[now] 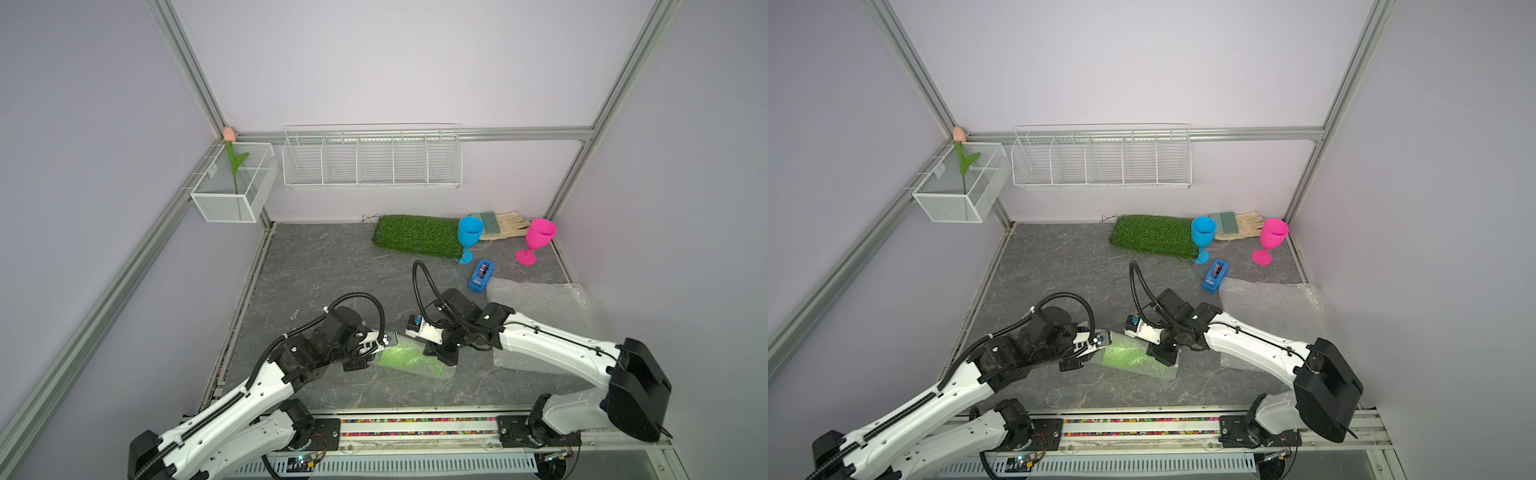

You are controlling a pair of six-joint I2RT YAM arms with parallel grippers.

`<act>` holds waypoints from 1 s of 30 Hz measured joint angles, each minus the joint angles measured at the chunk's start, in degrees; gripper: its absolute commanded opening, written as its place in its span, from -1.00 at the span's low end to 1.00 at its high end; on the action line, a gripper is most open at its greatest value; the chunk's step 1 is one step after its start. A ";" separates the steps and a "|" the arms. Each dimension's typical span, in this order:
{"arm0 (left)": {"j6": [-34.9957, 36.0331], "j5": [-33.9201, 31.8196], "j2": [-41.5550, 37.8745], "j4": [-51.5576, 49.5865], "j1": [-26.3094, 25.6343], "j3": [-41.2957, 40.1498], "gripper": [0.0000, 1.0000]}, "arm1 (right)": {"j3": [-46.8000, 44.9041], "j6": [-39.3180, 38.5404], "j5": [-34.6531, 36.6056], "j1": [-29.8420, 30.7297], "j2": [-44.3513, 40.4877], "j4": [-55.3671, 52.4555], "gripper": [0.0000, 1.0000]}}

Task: Wrap wine glasses in bubble wrap
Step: Pick up the bubble wrap from the center of the board.

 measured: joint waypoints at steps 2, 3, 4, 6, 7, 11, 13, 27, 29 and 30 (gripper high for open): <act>-0.76 0.13 -4.63 -0.33 0.00 2.27 0.35 | -1.81 0.17 0.46 -0.55 -3.34 2.12 -0.86; -1.20 0.33 -6.51 -0.55 0.00 3.39 0.40 | -2.64 0.22 0.57 -0.72 -4.66 2.93 -0.86; -1.57 0.57 -8.46 -0.85 0.00 4.68 0.45 | -3.58 0.31 0.68 -0.81 -6.19 3.78 -0.86; -2.08 0.98 -11.65 -1.53 0.00 6.75 0.56 | -5.03 0.31 0.87 -0.87 -8.94 4.90 -0.86; -2.25 1.27 -13.25 -2.12 -0.02 7.76 0.61 | -5.77 0.26 0.90 -0.92 -10.62 5.53 -0.86; -2.32 2.34 -17.68 -5.51 -0.02 10.40 0.99 | -7.91 -0.79 0.61 -0.94 -17.46 7.15 -0.86; -2.75 3.13 -19.08 -7.85 -0.02 11.58 0.99 | -8.13 -1.95 0.15 -0.94 -20.39 7.15 -0.86; -3.10 8.26 -16.92 -13.27 -0.02 16.28 1.00 | -7.89 -11.69 -5.20 -0.92 -28.57 2.49 -0.86; -3.30 9.49 -15.50 -13.38 0.00 16.33 0.98 | -7.76 -12.09 -5.22 -0.92 -28.57 2.10 -0.86; -3.43 10.10 -14.88 -13.70 0.00 16.52 0.98 | -7.74 -12.13 -5.16 -0.92 -28.57 2.03 -0.86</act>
